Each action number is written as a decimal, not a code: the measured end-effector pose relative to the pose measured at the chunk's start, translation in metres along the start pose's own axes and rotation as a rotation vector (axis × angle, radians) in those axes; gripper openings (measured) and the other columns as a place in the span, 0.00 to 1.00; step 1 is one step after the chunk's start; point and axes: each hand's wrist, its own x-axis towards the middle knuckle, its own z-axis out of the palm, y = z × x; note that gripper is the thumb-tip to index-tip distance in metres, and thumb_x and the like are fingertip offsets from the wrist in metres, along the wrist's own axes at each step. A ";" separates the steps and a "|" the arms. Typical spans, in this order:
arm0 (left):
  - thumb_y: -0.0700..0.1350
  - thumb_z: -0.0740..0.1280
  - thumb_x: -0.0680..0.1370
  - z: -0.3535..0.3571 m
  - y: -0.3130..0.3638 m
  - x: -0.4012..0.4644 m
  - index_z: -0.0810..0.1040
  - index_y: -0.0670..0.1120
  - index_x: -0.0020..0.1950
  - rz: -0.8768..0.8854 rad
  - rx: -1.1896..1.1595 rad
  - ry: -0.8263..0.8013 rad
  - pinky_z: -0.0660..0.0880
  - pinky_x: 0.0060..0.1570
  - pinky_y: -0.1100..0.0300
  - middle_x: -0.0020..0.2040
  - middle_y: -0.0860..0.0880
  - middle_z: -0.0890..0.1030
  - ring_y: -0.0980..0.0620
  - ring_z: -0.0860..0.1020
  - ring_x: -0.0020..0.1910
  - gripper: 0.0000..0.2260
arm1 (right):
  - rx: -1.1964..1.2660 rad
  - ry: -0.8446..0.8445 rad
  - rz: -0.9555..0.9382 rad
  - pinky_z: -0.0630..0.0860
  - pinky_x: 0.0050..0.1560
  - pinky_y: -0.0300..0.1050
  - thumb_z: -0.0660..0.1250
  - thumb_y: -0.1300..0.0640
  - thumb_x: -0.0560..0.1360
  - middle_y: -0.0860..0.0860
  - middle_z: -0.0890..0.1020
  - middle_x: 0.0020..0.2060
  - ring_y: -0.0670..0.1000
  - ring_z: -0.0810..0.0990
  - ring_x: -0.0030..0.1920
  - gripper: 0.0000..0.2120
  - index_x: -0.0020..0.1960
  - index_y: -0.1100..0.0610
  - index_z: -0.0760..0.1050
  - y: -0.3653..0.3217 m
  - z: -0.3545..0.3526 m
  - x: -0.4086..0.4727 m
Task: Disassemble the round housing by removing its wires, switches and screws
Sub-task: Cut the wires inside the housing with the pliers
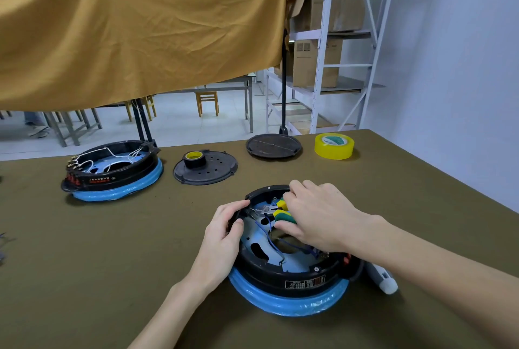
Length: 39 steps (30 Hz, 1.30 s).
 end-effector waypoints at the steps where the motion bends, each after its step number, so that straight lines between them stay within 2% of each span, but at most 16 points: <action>1: 0.37 0.58 0.85 0.000 0.000 0.000 0.77 0.56 0.69 0.000 0.000 -0.001 0.70 0.65 0.64 0.65 0.60 0.77 0.64 0.73 0.67 0.18 | 0.003 -0.002 0.000 0.63 0.38 0.49 0.52 0.34 0.83 0.52 0.72 0.49 0.55 0.71 0.45 0.24 0.52 0.55 0.71 0.000 0.000 0.000; 5: 0.37 0.59 0.85 0.000 -0.001 0.000 0.77 0.56 0.69 -0.001 0.004 -0.003 0.69 0.64 0.67 0.65 0.60 0.76 0.64 0.73 0.67 0.19 | 0.010 -0.020 0.004 0.62 0.38 0.49 0.52 0.35 0.83 0.52 0.70 0.48 0.54 0.65 0.42 0.21 0.50 0.53 0.67 -0.002 -0.004 0.002; 12: 0.37 0.58 0.85 0.000 0.000 0.000 0.77 0.56 0.69 0.001 0.019 0.001 0.68 0.59 0.77 0.65 0.60 0.77 0.66 0.73 0.66 0.19 | -0.001 -0.014 -0.035 0.62 0.39 0.49 0.52 0.36 0.83 0.53 0.75 0.51 0.56 0.75 0.48 0.24 0.55 0.55 0.72 -0.002 -0.005 0.004; 18: 0.36 0.57 0.85 -0.001 0.004 -0.002 0.77 0.55 0.70 -0.005 0.050 0.008 0.67 0.60 0.76 0.66 0.61 0.77 0.67 0.72 0.67 0.20 | 0.000 0.009 -0.065 0.63 0.37 0.49 0.52 0.35 0.83 0.53 0.76 0.49 0.56 0.78 0.45 0.24 0.54 0.55 0.73 -0.002 -0.001 0.006; 24: 0.37 0.57 0.85 0.000 0.007 -0.002 0.77 0.55 0.71 -0.027 0.073 0.032 0.69 0.64 0.69 0.65 0.62 0.77 0.68 0.73 0.66 0.20 | 0.174 0.006 0.023 0.68 0.39 0.45 0.50 0.33 0.82 0.51 0.77 0.51 0.54 0.79 0.48 0.26 0.56 0.54 0.73 -0.003 0.012 -0.010; 26: 0.36 0.57 0.85 0.000 0.009 -0.002 0.77 0.54 0.70 -0.025 0.071 0.037 0.70 0.64 0.68 0.65 0.61 0.77 0.66 0.73 0.65 0.20 | 0.093 0.043 -0.005 0.66 0.38 0.46 0.50 0.34 0.82 0.51 0.77 0.51 0.55 0.79 0.48 0.26 0.56 0.55 0.73 -0.001 0.009 -0.006; 30: 0.35 0.57 0.85 0.000 0.010 -0.002 0.78 0.53 0.70 -0.028 0.073 0.038 0.70 0.58 0.75 0.64 0.60 0.78 0.67 0.74 0.63 0.20 | -0.004 0.017 -0.048 0.63 0.35 0.48 0.53 0.35 0.83 0.52 0.76 0.46 0.56 0.77 0.42 0.24 0.51 0.54 0.72 -0.003 0.000 0.004; 32: 0.35 0.57 0.85 0.000 0.011 -0.002 0.78 0.54 0.70 -0.029 0.076 0.038 0.70 0.59 0.75 0.64 0.60 0.78 0.67 0.74 0.63 0.20 | 0.200 -0.089 0.079 0.64 0.34 0.47 0.55 0.33 0.81 0.49 0.75 0.41 0.53 0.75 0.37 0.25 0.44 0.55 0.70 -0.003 0.001 0.002; 34: 0.35 0.57 0.85 0.000 0.011 -0.002 0.78 0.54 0.70 -0.036 0.074 0.041 0.71 0.63 0.69 0.64 0.59 0.78 0.65 0.74 0.64 0.20 | 0.446 -0.167 0.208 0.65 0.32 0.46 0.57 0.32 0.80 0.49 0.75 0.36 0.51 0.75 0.34 0.26 0.41 0.55 0.72 -0.003 0.002 -0.002; 36: 0.35 0.57 0.85 0.000 0.013 -0.002 0.78 0.53 0.70 -0.044 0.069 0.047 0.72 0.65 0.66 0.64 0.59 0.78 0.65 0.74 0.65 0.20 | 0.284 -0.097 0.145 0.66 0.34 0.46 0.55 0.32 0.81 0.50 0.77 0.42 0.52 0.77 0.39 0.26 0.47 0.55 0.74 -0.003 0.004 -0.003; 38: 0.35 0.57 0.85 0.001 0.014 -0.002 0.78 0.53 0.70 -0.047 0.076 0.054 0.71 0.63 0.67 0.64 0.59 0.78 0.66 0.74 0.64 0.20 | 0.008 0.043 -0.012 0.65 0.36 0.47 0.52 0.34 0.82 0.52 0.77 0.48 0.55 0.77 0.44 0.26 0.54 0.56 0.73 -0.003 0.007 -0.002; 39: 0.35 0.57 0.85 0.001 0.014 -0.002 0.78 0.53 0.70 -0.049 0.079 0.055 0.71 0.63 0.68 0.64 0.59 0.78 0.67 0.74 0.64 0.20 | -0.040 0.066 -0.049 0.64 0.35 0.47 0.52 0.34 0.82 0.53 0.77 0.49 0.55 0.77 0.44 0.26 0.55 0.56 0.73 -0.004 0.005 0.000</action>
